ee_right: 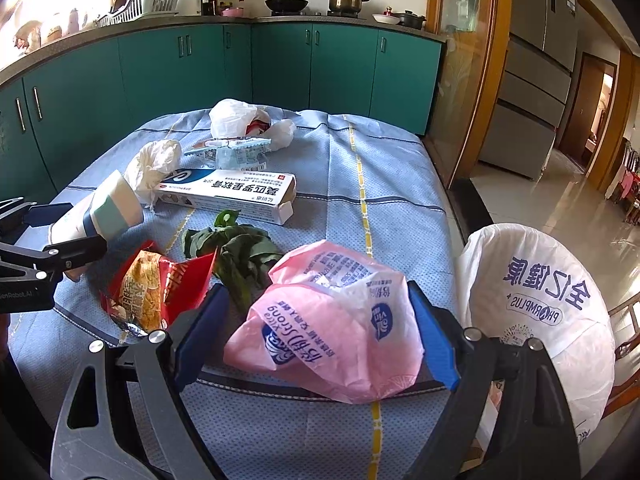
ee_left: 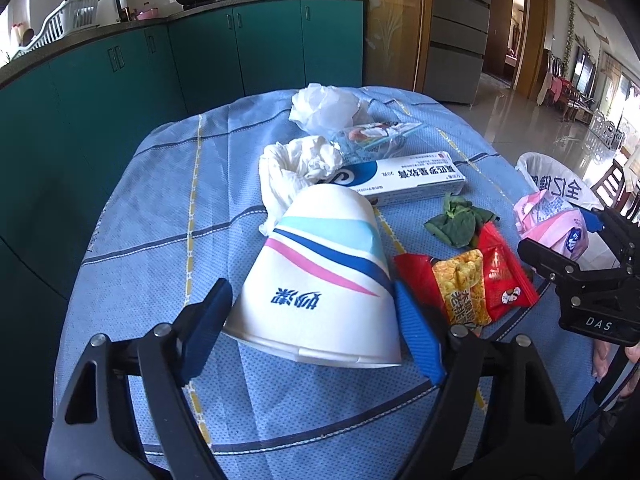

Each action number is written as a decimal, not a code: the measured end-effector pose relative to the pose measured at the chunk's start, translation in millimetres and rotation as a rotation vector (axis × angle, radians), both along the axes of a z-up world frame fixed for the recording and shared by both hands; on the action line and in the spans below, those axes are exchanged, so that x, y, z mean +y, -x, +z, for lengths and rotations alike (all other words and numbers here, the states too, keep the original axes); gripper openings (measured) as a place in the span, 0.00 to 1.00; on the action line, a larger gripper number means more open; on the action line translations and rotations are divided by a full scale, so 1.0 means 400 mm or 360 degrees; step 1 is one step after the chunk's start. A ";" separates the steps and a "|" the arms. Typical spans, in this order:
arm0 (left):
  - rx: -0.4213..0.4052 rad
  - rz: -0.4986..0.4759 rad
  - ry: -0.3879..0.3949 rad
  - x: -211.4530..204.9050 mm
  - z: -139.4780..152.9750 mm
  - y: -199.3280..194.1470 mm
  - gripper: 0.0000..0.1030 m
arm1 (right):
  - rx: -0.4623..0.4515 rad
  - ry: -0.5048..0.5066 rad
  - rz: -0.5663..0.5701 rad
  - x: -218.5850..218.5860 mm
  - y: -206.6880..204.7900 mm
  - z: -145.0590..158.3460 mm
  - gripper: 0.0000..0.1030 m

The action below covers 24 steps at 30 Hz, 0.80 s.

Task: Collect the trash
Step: 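Grasp the white paper cup with the left tool while the right tool holds the pink packet, then carry the cup and packet over the wastebasket and open both tools to drop them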

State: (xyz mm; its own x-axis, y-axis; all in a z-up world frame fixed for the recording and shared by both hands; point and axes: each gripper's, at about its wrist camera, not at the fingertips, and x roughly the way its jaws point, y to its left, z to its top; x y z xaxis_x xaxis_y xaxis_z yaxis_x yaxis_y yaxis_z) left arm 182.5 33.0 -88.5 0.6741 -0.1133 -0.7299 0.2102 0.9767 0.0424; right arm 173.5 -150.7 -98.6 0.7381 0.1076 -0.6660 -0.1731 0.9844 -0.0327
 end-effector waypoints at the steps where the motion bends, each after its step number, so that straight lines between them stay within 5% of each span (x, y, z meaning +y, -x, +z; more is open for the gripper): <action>1: -0.0014 0.0004 0.0005 0.002 0.005 0.002 0.78 | -0.0005 -0.0009 0.0002 -0.001 0.001 0.002 0.77; 10: -0.0231 0.0051 0.0026 0.013 0.071 0.032 0.78 | -0.0091 -0.0086 -0.0011 -0.017 0.013 0.027 0.70; 19: -0.0511 0.0042 0.0136 -0.012 0.152 0.083 0.78 | -0.0420 -0.0141 -0.0109 -0.068 0.077 0.112 0.70; 24: -0.0552 -0.0002 0.0220 -0.062 0.203 0.088 0.78 | -0.0575 -0.0108 -0.0242 -0.134 0.111 0.149 0.70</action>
